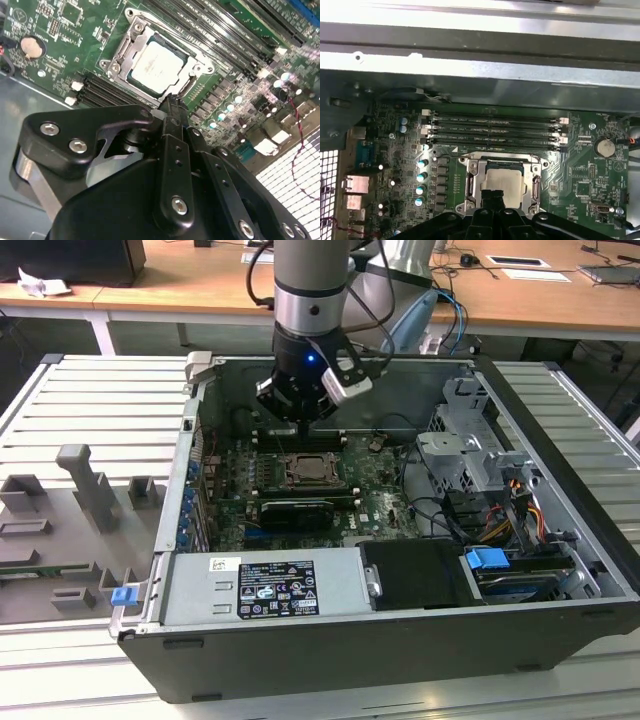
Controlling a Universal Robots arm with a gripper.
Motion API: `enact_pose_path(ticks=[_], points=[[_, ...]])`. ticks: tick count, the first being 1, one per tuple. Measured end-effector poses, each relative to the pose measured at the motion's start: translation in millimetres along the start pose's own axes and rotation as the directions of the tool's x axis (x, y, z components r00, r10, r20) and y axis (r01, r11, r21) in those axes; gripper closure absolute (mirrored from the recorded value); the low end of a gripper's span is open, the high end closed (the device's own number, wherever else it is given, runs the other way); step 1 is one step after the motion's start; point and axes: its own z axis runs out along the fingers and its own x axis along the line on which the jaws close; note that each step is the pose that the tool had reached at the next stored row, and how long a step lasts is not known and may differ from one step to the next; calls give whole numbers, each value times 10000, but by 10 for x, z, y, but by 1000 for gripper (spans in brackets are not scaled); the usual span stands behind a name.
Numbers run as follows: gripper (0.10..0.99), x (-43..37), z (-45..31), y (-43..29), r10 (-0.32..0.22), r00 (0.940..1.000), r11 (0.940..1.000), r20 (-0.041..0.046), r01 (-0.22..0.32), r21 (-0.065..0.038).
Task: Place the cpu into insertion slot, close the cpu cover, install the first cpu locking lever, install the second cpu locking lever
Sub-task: 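Install the first cpu locking lever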
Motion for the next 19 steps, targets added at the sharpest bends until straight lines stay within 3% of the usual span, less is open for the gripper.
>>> enact_pose_path(ticks=[8,15,19], points=[[980,190,0,7,69,10000,10000,8,-69,1],[980,458,2,27,69,10000,10000,34,-69,-1],[980,560,9,96,68,10000,10000,35,-68,2]])
